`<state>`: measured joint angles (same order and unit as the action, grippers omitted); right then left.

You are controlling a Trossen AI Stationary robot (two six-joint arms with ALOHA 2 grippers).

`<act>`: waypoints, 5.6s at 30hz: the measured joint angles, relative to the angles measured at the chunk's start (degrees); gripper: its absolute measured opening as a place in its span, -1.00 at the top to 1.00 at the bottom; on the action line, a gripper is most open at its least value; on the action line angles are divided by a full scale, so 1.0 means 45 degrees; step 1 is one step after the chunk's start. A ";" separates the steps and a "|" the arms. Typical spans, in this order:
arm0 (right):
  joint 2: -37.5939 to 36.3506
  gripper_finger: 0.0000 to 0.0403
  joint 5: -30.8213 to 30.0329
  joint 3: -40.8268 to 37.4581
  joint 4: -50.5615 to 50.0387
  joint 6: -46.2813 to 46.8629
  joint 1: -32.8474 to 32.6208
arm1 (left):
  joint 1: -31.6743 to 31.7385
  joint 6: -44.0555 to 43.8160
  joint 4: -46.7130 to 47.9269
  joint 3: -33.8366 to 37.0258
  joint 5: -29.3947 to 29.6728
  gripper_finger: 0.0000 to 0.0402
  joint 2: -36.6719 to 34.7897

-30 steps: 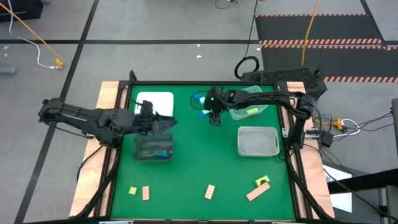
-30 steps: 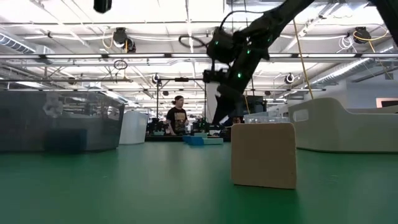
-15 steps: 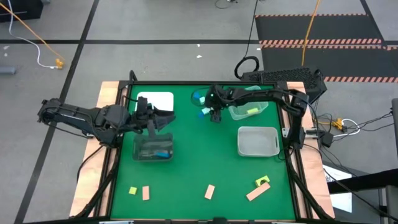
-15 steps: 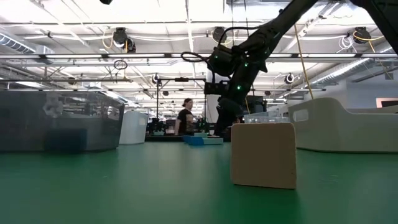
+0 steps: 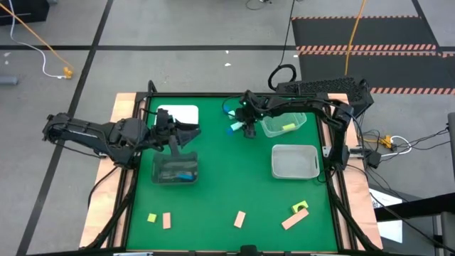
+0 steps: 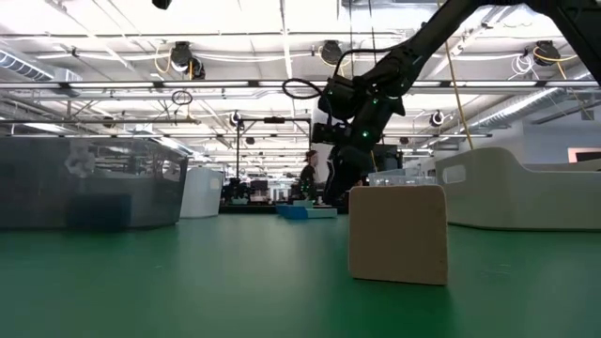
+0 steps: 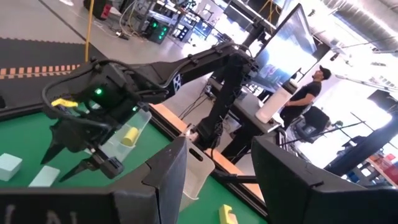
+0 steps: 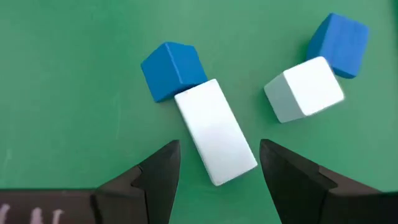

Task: Sort & place blocks by color
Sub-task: Put the light blue block into the white bin

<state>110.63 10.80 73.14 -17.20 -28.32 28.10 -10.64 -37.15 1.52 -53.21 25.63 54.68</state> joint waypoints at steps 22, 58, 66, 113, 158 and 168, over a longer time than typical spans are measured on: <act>0.0979 0.31 0.0279 0.0015 -0.0001 0.1587 -0.0180 | 0.0137 -0.0446 -0.0001 0.0005 0.0000 0.09 0.0000; 0.0773 -0.02 -0.3490 -0.0029 0.1795 1.0815 -0.1187 | 0.0132 -0.0359 0.0019 0.0010 0.0000 0.09 0.0000; 0.0773 0.62 -0.3709 -0.0024 0.1920 1.0814 -0.1166 | 0.0132 -0.0517 0.0037 0.0010 0.0000 0.09 0.0000; -0.4745 0.81 0.0337 -0.0010 0.5210 0.7546 -0.4762 | 0.0720 0.6371 0.0255 0.0029 0.0267 0.09 0.2336; -0.4732 -0.18 -0.0313 -0.0010 0.1686 0.7880 -0.3757 | 0.1346 0.4444 0.2553 0.0023 -0.0531 0.71 0.2063; -0.4735 -0.18 -0.3195 -0.1492 0.2214 1.0730 -0.3560 | 0.3288 0.1912 0.6801 0.0024 -0.0335 0.71 0.1977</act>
<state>89.32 -3.58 66.43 -7.24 19.96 12.08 4.16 -28.54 32.13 -53.10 24.12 63.57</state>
